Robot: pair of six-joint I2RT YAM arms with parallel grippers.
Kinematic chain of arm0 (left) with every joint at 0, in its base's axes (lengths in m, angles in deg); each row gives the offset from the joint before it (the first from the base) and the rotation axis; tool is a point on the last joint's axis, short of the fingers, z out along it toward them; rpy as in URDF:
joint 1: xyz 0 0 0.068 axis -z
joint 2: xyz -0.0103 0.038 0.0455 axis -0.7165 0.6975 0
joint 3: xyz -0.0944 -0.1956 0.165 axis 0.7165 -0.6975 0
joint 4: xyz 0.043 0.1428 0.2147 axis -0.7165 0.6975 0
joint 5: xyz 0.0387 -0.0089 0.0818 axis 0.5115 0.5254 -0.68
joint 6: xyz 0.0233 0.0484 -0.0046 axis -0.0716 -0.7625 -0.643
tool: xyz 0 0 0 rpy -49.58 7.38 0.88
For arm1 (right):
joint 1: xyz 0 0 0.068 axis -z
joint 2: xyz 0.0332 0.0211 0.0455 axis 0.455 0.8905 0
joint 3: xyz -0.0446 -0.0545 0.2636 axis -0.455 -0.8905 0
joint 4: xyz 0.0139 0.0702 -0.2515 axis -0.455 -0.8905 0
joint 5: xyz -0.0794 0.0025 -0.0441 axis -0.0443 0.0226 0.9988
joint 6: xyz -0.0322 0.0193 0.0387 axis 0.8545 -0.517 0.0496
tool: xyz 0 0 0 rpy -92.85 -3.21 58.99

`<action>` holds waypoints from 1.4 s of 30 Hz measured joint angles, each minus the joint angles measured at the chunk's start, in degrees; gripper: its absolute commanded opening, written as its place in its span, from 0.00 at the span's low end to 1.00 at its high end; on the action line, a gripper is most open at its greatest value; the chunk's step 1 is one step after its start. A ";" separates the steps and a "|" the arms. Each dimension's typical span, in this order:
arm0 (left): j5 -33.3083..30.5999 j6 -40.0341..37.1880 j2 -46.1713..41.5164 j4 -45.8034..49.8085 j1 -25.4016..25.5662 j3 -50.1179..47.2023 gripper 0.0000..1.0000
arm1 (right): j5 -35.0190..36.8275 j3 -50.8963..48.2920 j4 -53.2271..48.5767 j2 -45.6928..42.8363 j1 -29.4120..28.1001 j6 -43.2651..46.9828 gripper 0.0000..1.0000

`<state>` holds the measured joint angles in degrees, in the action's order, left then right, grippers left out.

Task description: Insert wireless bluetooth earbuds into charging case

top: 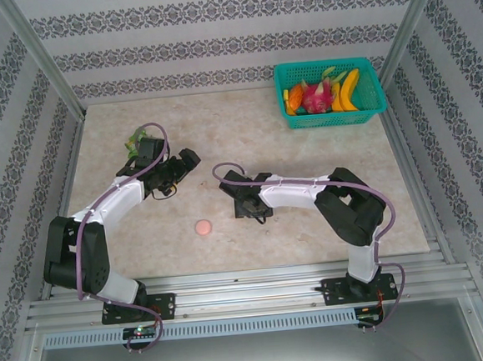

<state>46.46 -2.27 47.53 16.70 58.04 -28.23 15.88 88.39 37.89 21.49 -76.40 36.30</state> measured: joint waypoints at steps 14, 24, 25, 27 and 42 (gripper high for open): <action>0.83 0.87 -2.05 -2.27 0.39 -2.14 1.00 | 1.05 -2.01 1.88 -1.66 -0.04 -4.44 0.53; 3.63 1.05 -3.85 -16.98 6.47 -10.73 1.00 | 0.46 -4.61 3.23 -7.10 3.98 -7.02 0.51; 3.61 1.07 -3.85 -19.04 7.34 -11.56 1.00 | 0.13 -4.61 3.69 -8.07 5.01 -7.10 0.51; 3.34 1.07 -3.85 -21.94 8.87 -13.09 1.00 | -0.76 -4.61 4.44 -9.84 6.91 -7.52 0.51; -1.57 -1.29 1.60 -39.41 22.18 -15.82 0.96 | -14.03 -5.20 15.45 -13.70 20.52 -13.57 0.51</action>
<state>44.89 -3.56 49.12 -22.70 80.23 -44.05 1.84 83.19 53.34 7.78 -55.88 22.72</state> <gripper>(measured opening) 0.977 0.514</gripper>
